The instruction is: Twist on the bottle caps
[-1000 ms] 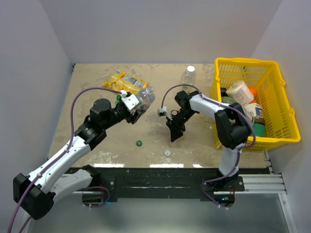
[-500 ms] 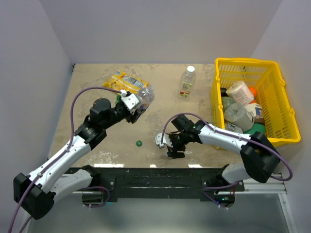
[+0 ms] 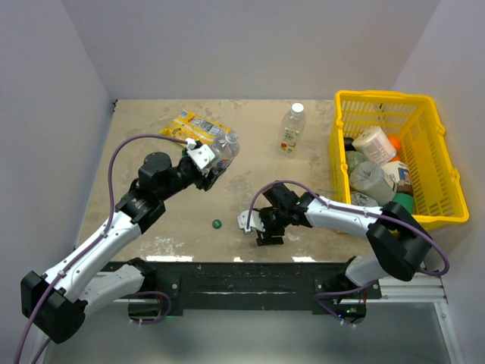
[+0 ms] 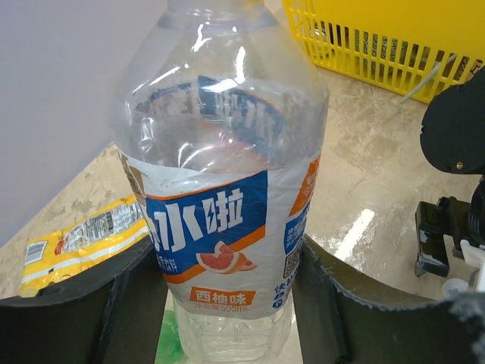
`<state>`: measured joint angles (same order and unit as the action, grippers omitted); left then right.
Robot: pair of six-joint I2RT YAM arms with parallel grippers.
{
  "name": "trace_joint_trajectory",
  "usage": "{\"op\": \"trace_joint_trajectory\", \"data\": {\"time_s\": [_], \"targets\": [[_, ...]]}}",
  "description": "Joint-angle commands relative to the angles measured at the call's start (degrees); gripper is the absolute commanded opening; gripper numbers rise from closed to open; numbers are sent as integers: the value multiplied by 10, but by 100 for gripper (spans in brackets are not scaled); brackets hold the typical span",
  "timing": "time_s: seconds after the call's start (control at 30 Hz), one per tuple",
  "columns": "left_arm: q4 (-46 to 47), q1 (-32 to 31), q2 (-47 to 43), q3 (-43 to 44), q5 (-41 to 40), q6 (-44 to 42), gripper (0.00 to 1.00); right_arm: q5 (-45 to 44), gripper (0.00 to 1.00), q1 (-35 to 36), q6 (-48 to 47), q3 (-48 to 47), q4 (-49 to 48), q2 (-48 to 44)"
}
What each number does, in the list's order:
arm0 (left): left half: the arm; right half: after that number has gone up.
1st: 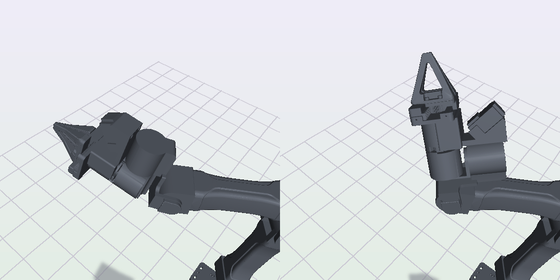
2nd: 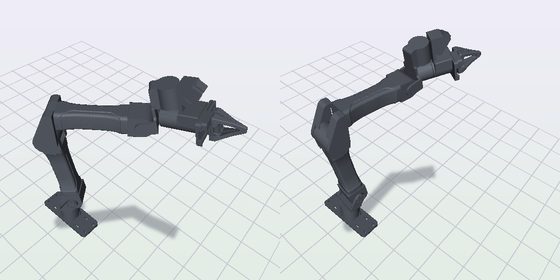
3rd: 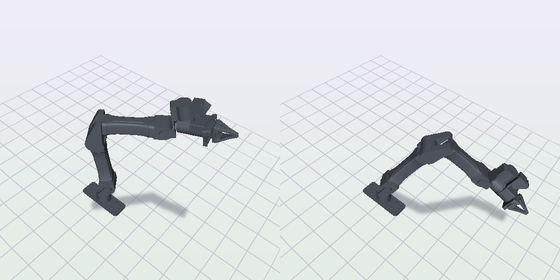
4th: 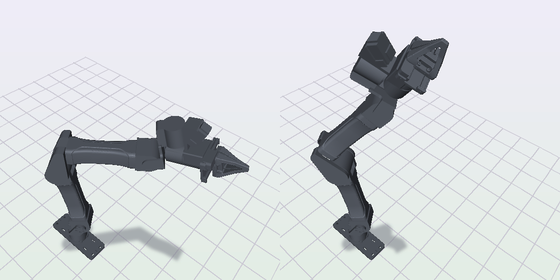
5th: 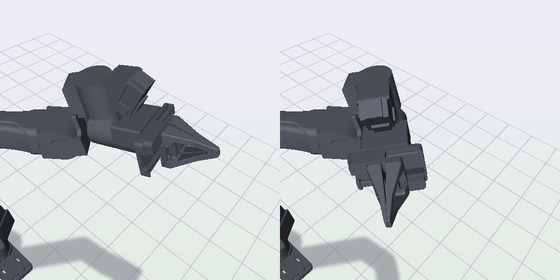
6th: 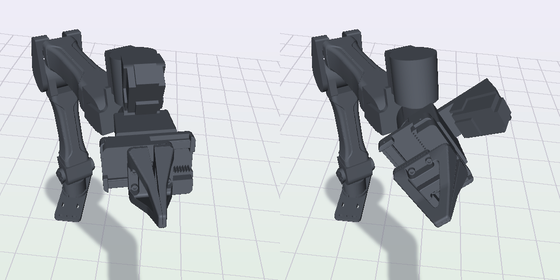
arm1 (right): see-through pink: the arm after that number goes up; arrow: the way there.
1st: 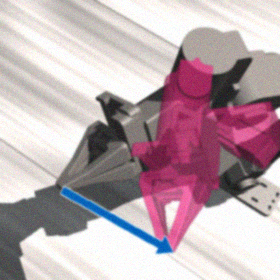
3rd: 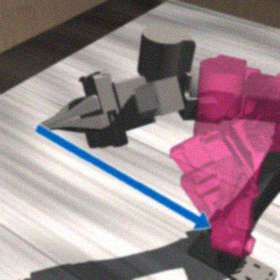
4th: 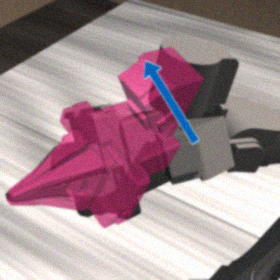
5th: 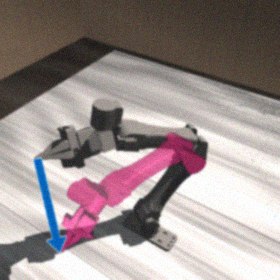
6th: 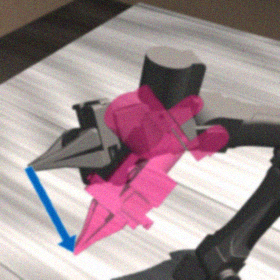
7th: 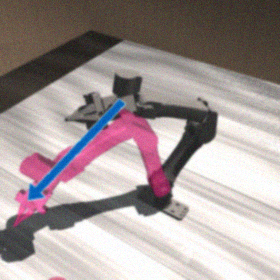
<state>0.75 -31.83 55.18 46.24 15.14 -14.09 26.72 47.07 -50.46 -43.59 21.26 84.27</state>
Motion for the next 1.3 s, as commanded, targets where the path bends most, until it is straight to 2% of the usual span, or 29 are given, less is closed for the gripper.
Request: {"op": "trace_joint_trajectory", "data": {"time_s": [0.0, 0.3, 0.67, 0.77, 0.8, 0.9, 0.97, 1.03, 1.23, 1.27], "targets": [[24, 5, -10, 25, -4, -5, 0, 28, 68, 7, -27, -1, 22, -2], [36, 8, -9, 19, -2, -2, 0, 5, 64, 8, -32, 8, 12, 11], [21, 9, -16, 20, -5, 2, 0, 7, 53, 21, -29, 9, -5, 27], [16, 9, -18, 21, -8, 1, 0, 6, 42, 20, -35, 10, -5, 27], [14, 9, -18, 20, -7, 1, 0, 6, 34, 20, -34, 10, -5, 27], [6, 10, -21, 24, -8, -3, 0, 1, 25, 20, -23, 5, -3, 15], [-7, 9, -24, 29, -5, -16, 0, -8, 22, 19, -14, -4, 14, -4], [-58, 9, -31, 32, 1, -49, 0, -16, 20, 15, -12, -11, 49, -22], [-131, 9, -74, 15, 10, -110, 0, -9, 20, -7, 29, -44, 123, -103], [-140, 10, -77, 17, 36, -115, 0, -6, 20, -10, 40, -55, 129, -107]]}}
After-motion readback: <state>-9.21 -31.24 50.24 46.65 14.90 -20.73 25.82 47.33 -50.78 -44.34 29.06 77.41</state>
